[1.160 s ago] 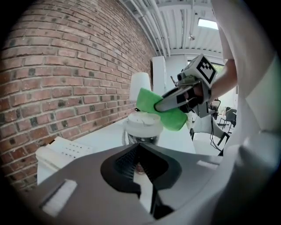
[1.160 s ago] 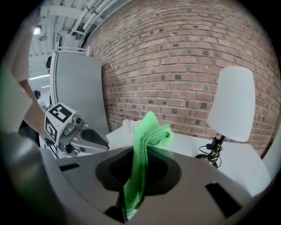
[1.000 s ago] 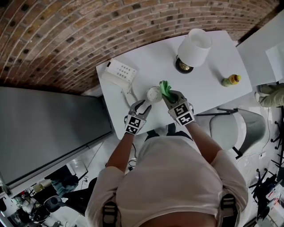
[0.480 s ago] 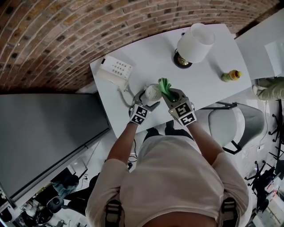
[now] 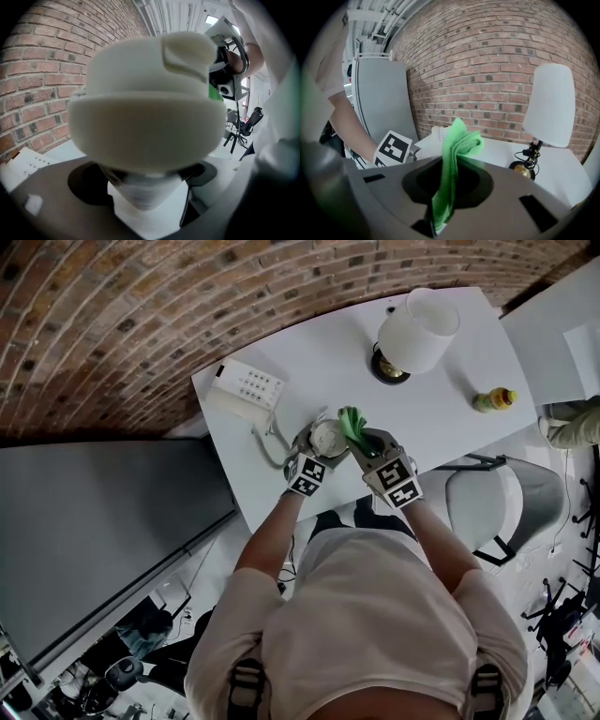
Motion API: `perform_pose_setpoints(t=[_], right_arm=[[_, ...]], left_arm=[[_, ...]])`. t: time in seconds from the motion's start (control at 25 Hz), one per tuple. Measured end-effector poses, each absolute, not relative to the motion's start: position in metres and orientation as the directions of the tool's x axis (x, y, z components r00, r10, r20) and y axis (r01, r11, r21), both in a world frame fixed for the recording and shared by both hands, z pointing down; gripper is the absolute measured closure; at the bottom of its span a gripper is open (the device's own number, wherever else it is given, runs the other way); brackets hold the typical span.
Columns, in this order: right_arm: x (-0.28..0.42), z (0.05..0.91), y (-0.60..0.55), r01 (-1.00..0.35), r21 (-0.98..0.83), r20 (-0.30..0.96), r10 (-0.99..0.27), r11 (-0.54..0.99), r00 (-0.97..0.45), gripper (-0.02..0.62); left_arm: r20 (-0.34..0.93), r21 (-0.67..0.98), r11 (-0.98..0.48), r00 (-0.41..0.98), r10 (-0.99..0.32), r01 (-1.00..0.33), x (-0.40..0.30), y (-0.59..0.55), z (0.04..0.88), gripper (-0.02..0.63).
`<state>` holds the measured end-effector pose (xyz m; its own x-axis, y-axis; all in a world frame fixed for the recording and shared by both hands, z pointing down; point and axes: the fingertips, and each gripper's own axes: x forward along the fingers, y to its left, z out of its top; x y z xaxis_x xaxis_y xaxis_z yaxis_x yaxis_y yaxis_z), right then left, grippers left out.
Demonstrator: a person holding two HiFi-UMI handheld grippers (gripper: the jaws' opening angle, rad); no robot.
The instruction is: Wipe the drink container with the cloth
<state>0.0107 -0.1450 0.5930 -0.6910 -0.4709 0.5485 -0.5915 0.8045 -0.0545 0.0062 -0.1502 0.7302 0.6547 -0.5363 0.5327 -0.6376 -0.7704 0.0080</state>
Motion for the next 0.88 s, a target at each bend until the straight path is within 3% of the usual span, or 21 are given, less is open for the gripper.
perform_pose_setpoints(t=[0.56,0.88], right_arm=[[0.008,0.594,-0.141,-0.569,-0.089,0.554,-0.434,0.817,-0.71,0.554],[-0.001,0.597,-0.137,-0.492,-0.063,0.643,-0.342,0.868,-0.685,0.554]], left_arm=[[0.524,-0.002,-0.749,0.637,-0.565,-0.662,0.004,-0.154,0.731,0.193],[0.519,0.0,-0.749,0.64,-0.567,-0.663,0.004,-0.154,0.731,0.193]])
